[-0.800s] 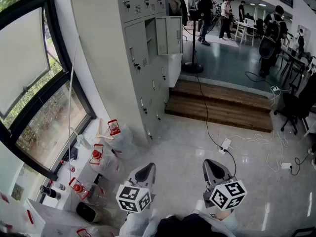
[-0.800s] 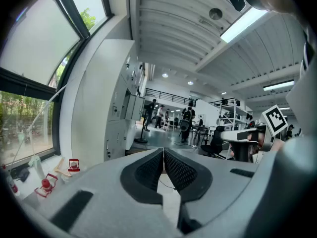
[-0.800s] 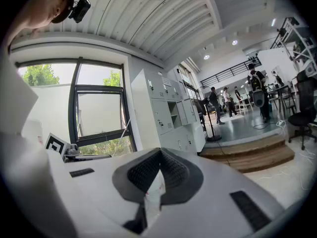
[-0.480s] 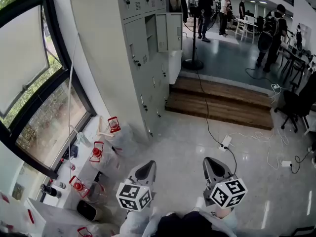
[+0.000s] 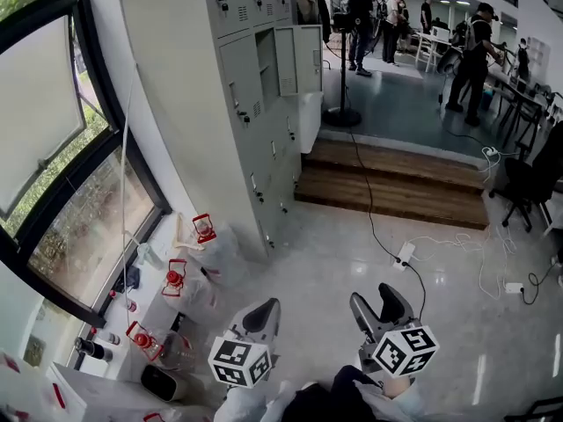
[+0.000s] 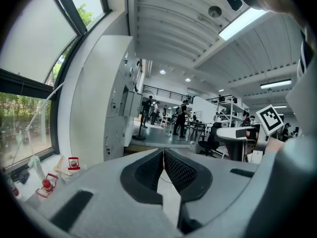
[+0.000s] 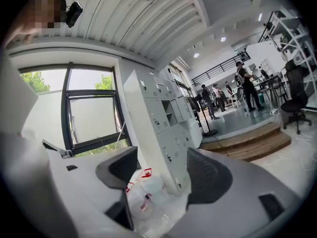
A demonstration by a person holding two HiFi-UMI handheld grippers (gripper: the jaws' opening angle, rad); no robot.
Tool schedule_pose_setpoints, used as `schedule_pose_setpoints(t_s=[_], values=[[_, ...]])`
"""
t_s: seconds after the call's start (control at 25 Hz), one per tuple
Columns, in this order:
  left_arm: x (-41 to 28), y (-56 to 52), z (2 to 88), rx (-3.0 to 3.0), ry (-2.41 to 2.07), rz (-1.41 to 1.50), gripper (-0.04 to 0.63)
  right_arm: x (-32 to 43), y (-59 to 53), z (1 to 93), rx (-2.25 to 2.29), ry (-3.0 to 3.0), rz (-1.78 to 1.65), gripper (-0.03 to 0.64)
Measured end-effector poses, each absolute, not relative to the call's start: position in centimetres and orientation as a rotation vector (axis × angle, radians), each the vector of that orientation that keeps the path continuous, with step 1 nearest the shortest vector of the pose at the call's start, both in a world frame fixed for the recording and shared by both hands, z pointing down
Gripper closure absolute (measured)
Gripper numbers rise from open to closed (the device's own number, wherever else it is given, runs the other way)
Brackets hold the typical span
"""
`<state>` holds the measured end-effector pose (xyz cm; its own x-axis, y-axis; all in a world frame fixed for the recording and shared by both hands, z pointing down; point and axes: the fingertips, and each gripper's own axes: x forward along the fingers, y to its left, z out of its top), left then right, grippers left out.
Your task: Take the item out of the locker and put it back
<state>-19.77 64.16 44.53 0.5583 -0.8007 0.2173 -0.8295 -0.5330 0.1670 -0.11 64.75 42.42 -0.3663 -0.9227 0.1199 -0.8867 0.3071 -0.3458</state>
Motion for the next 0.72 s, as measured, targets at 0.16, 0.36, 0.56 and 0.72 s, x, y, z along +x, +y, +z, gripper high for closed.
schedule_pose_setpoints(t_s=[0.16,0.36,0.56,0.72], values=[[-20.4,64.6,45.1,2.517,-1.368,0.16,0.581,-0.5,64.8,42.6,-1.708,2.448,-0.543,0.237],[-21.3,63.9,45.9,2.476,-1.394,0.156,0.581,-1.3,63.6,42.9,-1.683,2.473,-0.534,0.124],[-20.9,61.7,46.5,2.461,-1.412,0.169,0.581,-2.2,61.2,43.7,-1.574,2.567,-0.528,0.126],[-20.5,58.1,46.6,2.445,-1.425,0.185,0.581,-2.2,57.2,43.7,-1.54,2.592,-0.536,0.126]])
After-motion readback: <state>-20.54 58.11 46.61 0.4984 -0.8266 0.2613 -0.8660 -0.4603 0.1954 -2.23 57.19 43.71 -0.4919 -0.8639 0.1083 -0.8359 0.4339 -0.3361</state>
